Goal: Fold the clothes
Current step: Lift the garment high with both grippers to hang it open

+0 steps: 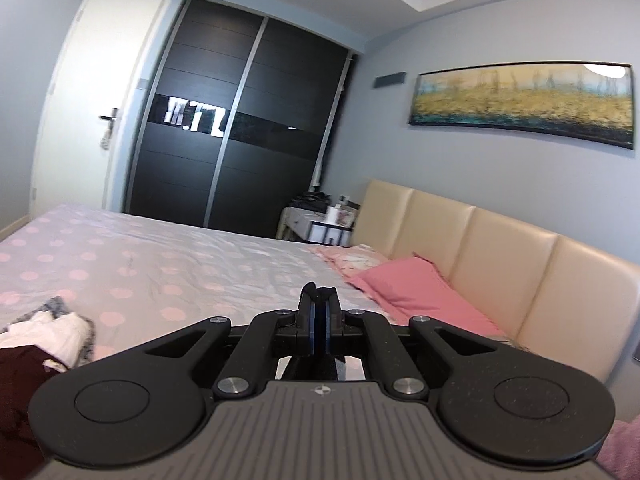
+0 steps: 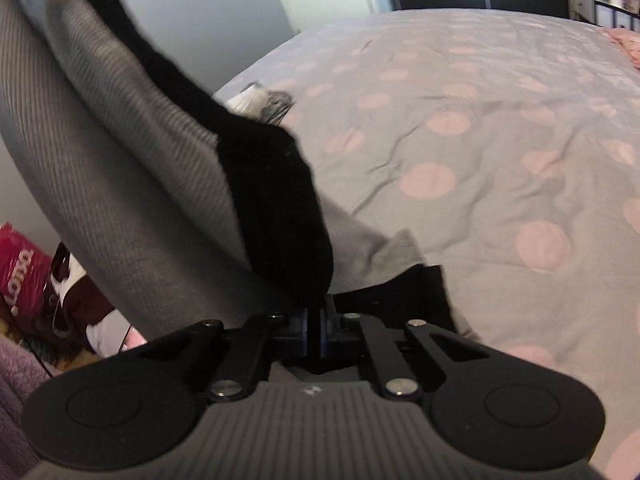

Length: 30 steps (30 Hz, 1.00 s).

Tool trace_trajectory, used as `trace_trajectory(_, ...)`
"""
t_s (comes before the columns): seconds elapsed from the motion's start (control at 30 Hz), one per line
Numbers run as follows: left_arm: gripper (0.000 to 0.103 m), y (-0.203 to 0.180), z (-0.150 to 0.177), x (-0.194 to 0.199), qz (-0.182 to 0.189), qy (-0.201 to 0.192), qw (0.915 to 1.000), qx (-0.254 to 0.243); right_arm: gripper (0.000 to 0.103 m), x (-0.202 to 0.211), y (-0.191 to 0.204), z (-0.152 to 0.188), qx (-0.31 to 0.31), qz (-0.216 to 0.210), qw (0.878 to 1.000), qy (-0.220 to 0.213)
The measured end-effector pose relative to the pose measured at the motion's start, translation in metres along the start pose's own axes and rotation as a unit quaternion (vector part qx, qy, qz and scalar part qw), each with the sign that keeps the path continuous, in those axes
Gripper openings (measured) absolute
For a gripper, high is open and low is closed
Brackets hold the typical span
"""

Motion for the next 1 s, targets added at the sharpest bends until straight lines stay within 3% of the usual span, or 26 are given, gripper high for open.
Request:
trace_trajectory(0.2, 0.003, 0.025, 0.001, 0.005, -0.030, -0.003, 0.9993, 0.022, 0.007, 0.056, -0.024, -0.016, -0.016, 0.034, 0.997, -0.063)
trace_trajectory(0.33, 0.003, 0.021, -0.004, 0.010, -0.027, -0.015, 0.9994, 0.017, 0.005, 0.104, -0.022, -0.029, 0.034, 0.103, 0.983, -0.148)
trace_trajectory(0.5, 0.003, 0.004, -0.030, 0.029, -0.016, -0.053, 0.9985, -0.002, 0.005, 0.184, -0.001, -0.056, 0.105, 0.177, 0.938, -0.280)
trace_trajectory(0.63, 0.003, -0.019, -0.055, 0.056, -0.006, -0.098, 0.9948, -0.027, 0.005, 0.254, 0.016, -0.072, 0.108, 0.186, 0.905, -0.368)
trace_trajectory(0.9, 0.003, -0.065, -0.088, 0.121, -0.025, -0.203, 0.9756, -0.078, 0.005, 0.354, 0.073, -0.059, 0.156, 0.194, 0.837, -0.488)
trace_trajectory(1.0, 0.003, -0.080, -0.097, 0.135, -0.027, -0.214, 0.9713, -0.099, 0.005, 0.381, 0.094, -0.049, 0.183, 0.196, 0.814, -0.515)
Point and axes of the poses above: each gripper's, at about its wrist camera, not at the fingertips, and x roughly against the way its jaws point, y to its left, z to its underside, the point moved 6 cm from there along -x, roughly the way its jaws point, and after that the axes turned 2 degrees about -x, right-handed, at the moved point
